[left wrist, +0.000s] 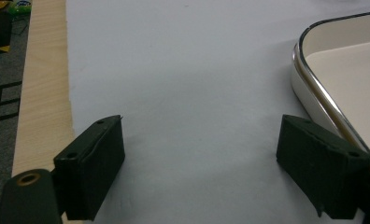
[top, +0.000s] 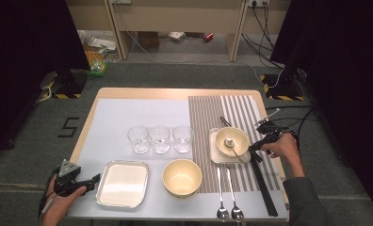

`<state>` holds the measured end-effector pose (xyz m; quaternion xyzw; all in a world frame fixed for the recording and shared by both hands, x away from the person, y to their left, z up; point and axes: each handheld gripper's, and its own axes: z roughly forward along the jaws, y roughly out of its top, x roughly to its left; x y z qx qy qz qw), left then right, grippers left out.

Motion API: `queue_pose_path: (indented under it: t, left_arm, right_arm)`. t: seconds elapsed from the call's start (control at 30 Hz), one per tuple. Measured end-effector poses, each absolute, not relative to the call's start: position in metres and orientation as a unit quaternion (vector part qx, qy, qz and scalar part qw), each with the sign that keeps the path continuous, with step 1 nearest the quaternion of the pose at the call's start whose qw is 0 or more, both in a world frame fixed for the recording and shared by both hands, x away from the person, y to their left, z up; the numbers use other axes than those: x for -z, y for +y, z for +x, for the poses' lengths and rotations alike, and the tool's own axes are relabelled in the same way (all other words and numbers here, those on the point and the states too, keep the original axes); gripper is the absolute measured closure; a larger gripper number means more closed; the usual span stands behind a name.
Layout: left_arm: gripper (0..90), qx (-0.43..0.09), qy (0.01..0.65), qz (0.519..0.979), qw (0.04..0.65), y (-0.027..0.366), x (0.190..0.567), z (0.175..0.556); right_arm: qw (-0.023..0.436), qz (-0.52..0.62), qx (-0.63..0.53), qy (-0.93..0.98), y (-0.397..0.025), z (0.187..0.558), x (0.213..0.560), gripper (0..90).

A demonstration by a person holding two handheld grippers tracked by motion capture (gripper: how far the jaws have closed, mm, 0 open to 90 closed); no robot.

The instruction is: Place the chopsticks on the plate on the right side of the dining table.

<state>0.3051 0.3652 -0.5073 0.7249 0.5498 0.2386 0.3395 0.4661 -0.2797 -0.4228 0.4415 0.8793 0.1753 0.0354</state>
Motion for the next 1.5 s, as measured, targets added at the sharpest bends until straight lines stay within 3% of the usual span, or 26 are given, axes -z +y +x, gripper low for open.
queue_pose_path:
  t: [0.3, 0.67, 1.03, 1.5]
  left_arm:
    - [14.5, -0.237, 0.550, 0.726, 0.338, 0.365, 0.507, 0.305]
    - [14.5, -0.237, 0.550, 0.726, 0.339, 0.365, 0.507, 0.305]
    - [14.5, -0.239, 0.550, 0.725, 0.339, 0.365, 0.507, 0.305]
    - [14.5, -0.237, 0.549, 0.727, 0.337, 0.366, 0.507, 0.305]
  right_arm:
    - [0.041, 0.419, -0.167, 0.892, -0.275, 0.459, 0.430, 69.4]
    - [0.036, 0.407, -0.153, 0.900, -0.273, 0.464, 0.433, 76.5]
    - [0.043, 0.389, -0.148, 0.908, -0.272, 0.467, 0.434, 77.2]
    - [0.049, 0.402, -0.165, 0.899, -0.283, 0.462, 0.435, 68.7]
